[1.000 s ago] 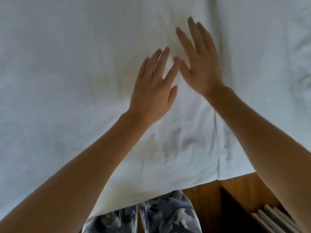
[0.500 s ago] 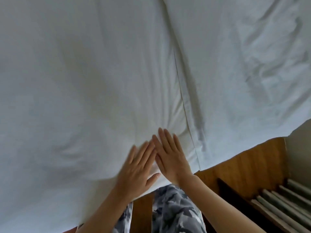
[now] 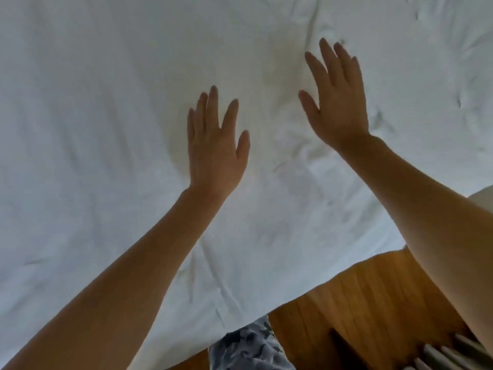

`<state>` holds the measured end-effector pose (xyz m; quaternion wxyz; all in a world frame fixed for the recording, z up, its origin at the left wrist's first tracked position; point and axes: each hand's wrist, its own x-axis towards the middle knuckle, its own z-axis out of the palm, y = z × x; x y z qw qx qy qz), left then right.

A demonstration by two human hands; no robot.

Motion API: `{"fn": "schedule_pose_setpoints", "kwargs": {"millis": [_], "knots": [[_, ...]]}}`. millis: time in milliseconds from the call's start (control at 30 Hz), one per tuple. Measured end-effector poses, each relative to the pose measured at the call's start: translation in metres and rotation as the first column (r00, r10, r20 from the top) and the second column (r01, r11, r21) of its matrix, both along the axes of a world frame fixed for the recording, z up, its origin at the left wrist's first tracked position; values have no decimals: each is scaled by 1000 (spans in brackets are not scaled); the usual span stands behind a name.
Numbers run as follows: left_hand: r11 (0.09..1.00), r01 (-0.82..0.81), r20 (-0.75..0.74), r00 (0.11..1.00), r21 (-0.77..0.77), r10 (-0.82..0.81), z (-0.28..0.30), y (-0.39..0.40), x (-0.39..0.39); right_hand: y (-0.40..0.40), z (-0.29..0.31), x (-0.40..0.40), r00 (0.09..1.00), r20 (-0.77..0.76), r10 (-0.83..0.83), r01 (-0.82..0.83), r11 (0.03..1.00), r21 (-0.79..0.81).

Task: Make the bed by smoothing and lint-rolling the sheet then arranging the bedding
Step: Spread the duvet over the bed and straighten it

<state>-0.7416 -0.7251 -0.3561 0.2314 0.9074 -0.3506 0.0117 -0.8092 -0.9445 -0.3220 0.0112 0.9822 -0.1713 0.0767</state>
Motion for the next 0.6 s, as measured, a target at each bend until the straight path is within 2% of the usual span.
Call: {"fn": "schedule_pose_setpoints", "kwargs": {"millis": [67,133,200,267,367,600], "knots": [[990,86,34,995,110,-90,-2,-51,8,-41,-11,6,994,-101,-27,26,1000,-10],[966,171,47,982,195,-184,-27,-67,-6,-51,-45,-19,971,-238,-24,36,998,48],[939,241,15,967,244,-253,-60,-43,-48,-20,-84,-80,944,-327,-51,96,988,122],[917,284,-65,959,281,-277,-75,7,-99,24,-106,-151,936,-324,-140,206,962,179],[875,342,-150,939,342,-309,-70,48,-137,53,-103,-194,914,-373,-162,269,929,254],[856,395,-222,915,332,-336,-58,55,-134,52,-82,-180,874,-462,-150,271,940,207]]}}
